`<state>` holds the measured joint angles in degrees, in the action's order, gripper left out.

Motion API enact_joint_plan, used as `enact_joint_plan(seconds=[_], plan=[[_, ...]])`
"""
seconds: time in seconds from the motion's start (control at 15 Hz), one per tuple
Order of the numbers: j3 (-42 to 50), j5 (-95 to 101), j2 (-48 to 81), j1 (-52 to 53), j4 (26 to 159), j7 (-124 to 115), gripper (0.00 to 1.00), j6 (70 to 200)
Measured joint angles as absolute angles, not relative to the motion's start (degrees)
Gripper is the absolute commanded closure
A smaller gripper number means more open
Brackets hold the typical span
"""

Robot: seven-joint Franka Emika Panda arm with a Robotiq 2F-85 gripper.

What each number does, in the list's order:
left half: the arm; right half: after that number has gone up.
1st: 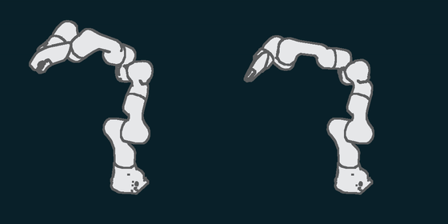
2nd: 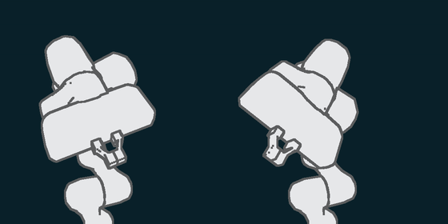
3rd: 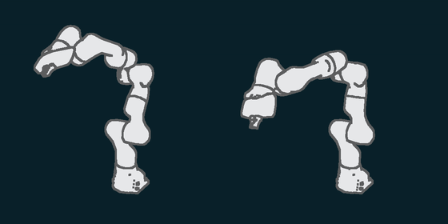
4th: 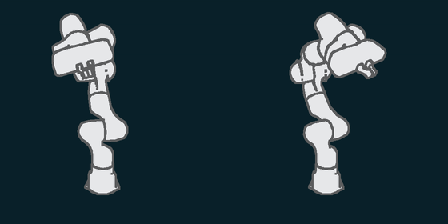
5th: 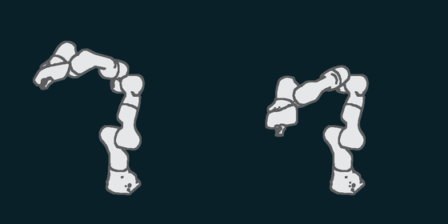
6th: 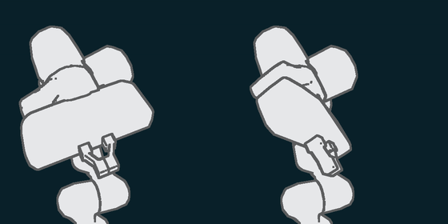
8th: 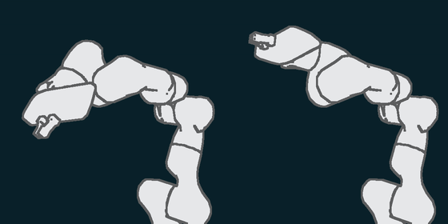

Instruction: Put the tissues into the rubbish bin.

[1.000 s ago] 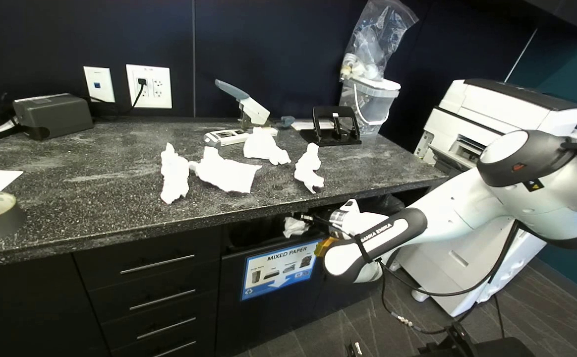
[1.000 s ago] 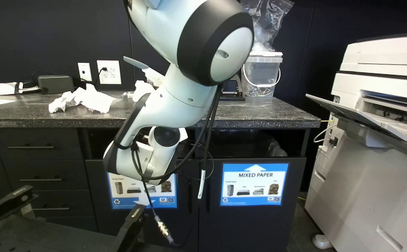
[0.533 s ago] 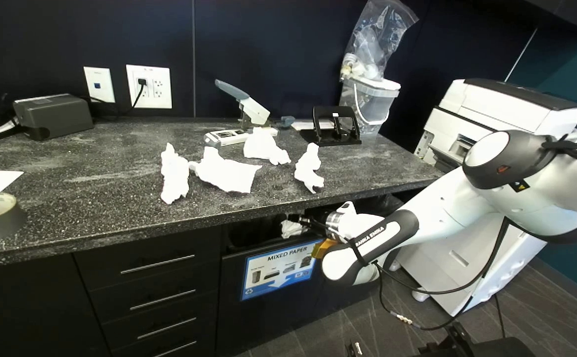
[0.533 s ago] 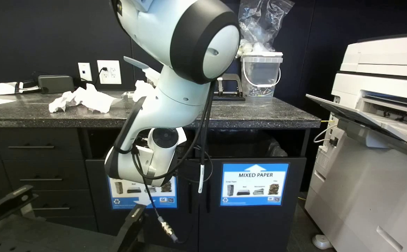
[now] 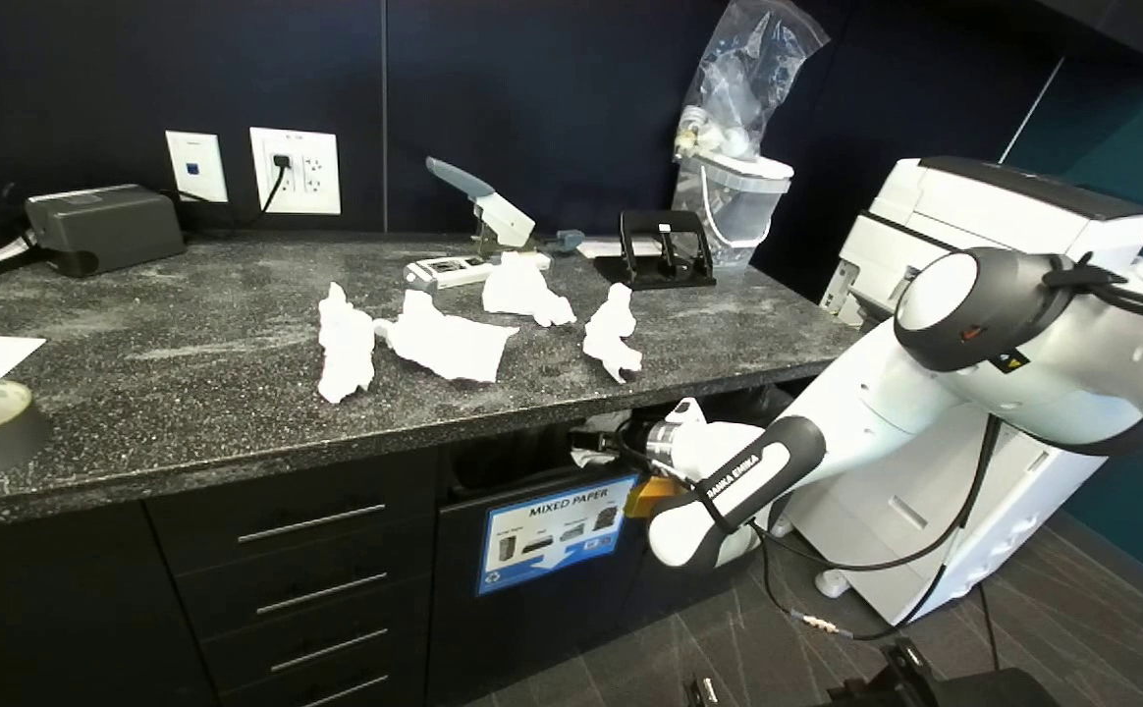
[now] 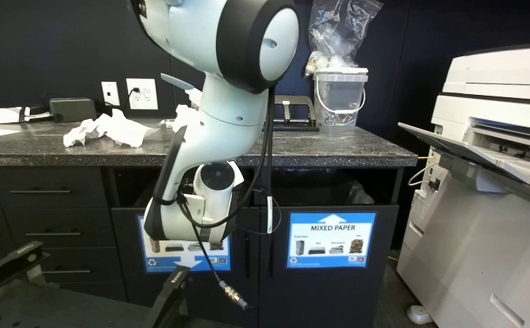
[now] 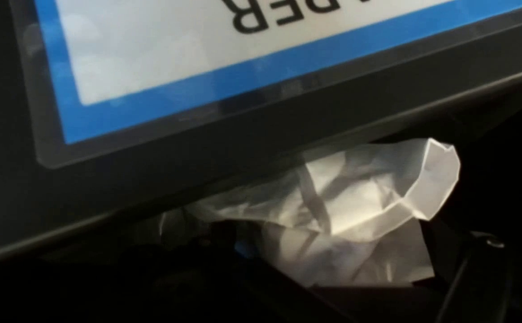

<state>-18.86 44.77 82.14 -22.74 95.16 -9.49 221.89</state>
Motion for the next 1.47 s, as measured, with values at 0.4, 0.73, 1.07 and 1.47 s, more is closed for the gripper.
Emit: enact_joint_plan(seconds=[0.4, 0.73, 1.07, 1.47], plan=[[-15.6, 44.87, 79.97, -19.49, 95.38, -10.95, 0.0, 223.98], [-16.39, 45.53, 80.41, -19.68, 95.28, -17.0, 0.0, 227.43], [-14.16, 44.88, 80.0, -17.59, 95.6, -17.34, 0.0, 227.42], [-8.69, 45.67, 73.42, -13.96, 103.71, -13.5, 0.0, 227.44]])
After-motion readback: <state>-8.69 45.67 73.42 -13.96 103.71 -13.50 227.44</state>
